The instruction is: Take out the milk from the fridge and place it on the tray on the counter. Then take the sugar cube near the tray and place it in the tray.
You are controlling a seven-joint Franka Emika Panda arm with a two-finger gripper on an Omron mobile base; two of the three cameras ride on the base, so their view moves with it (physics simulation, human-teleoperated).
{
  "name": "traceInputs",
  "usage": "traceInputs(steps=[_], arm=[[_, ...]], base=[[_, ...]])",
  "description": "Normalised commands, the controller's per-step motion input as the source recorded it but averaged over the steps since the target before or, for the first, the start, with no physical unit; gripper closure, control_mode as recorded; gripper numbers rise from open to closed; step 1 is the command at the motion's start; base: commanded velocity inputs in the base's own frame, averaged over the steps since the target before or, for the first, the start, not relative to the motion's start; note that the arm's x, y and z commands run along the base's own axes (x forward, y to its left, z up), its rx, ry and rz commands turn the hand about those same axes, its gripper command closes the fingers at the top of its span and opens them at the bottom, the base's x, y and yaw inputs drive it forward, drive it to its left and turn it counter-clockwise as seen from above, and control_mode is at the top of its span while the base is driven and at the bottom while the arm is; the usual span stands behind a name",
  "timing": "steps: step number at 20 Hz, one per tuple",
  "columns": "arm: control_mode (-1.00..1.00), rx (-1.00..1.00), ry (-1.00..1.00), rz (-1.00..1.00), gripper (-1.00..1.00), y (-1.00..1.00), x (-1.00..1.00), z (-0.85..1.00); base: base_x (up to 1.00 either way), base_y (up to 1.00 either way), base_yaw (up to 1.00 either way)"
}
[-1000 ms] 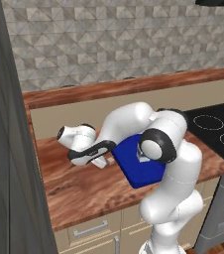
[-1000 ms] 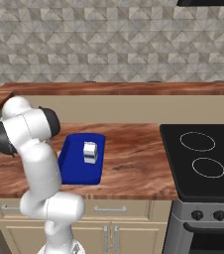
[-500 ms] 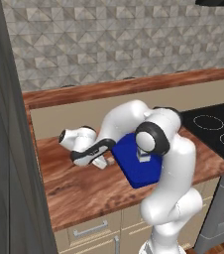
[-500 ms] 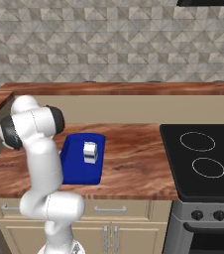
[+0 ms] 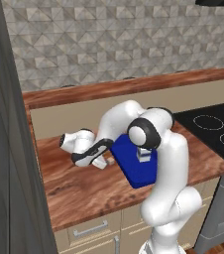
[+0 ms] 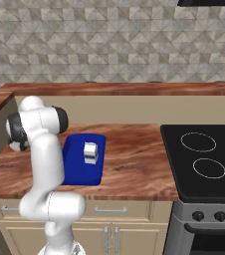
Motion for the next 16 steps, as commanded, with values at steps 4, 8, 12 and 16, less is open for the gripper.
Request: traceInputs(steps=[4,8,12,16], arm=[[-1.00,-0.03,-0.02,0.00,-1.00,0.00,-0.02,-0.11],[-1.00,0.00,0.00,0.00,-1.00,-0.11,0.00,-0.01],[-1.00,0.00,0.00,0.00,-1.00,-0.24,0.00,0.00],[-1.00,0.00,0.00,0.00,-1.00,-0.25,-0.07,0.00]], base=[[0.00,0.00,0.00],[0.00,0.00,0.00],[0.00,0.00,0.00],[0.00,0.00,0.00]])
